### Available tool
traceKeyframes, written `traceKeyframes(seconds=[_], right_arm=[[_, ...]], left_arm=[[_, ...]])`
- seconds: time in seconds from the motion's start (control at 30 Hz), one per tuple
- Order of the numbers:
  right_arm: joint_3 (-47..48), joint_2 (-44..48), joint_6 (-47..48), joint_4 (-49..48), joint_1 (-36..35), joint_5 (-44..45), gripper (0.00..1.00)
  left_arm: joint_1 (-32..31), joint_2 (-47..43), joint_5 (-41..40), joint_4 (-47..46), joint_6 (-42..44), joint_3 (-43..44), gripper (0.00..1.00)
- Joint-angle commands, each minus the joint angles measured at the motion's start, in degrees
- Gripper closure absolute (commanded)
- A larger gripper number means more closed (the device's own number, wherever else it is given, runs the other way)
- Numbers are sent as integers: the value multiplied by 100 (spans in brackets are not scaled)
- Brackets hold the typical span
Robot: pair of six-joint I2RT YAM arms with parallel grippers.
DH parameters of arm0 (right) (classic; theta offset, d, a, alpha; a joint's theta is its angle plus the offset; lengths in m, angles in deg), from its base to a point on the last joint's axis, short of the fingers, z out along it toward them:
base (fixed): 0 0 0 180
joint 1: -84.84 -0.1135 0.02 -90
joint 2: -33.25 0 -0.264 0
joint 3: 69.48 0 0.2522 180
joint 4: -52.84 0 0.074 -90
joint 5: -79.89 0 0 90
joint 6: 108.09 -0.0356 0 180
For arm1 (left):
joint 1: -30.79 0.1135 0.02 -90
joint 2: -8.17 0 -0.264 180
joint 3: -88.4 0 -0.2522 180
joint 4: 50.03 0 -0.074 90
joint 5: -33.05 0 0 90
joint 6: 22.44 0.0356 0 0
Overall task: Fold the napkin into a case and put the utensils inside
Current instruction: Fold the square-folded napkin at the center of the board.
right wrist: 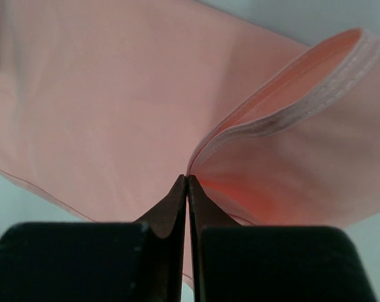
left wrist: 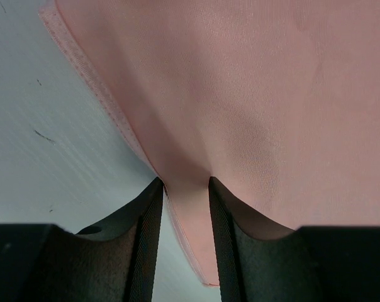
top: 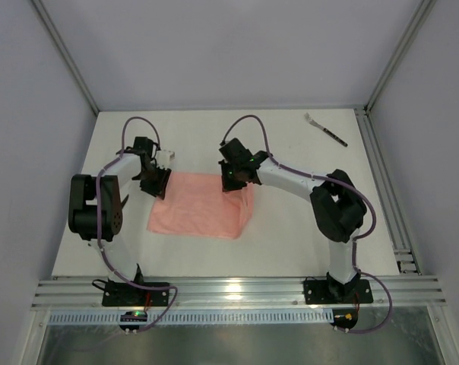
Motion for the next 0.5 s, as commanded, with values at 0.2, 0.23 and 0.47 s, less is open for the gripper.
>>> traceKeyframes(seconds=[0.2, 0.23, 0.47], right_arm=[[1582, -968, -669, -574, -684, -120, 96], [1547, -942, -678, -601, -676, -77, 96], [1450, -915, -678, -636, -667, -24, 96]], left_arm=[[289, -72, 490, 407, 252, -3, 63], [516, -230, 464, 460, 296, 14, 62], [1037, -127, 314, 513, 402, -12, 59]])
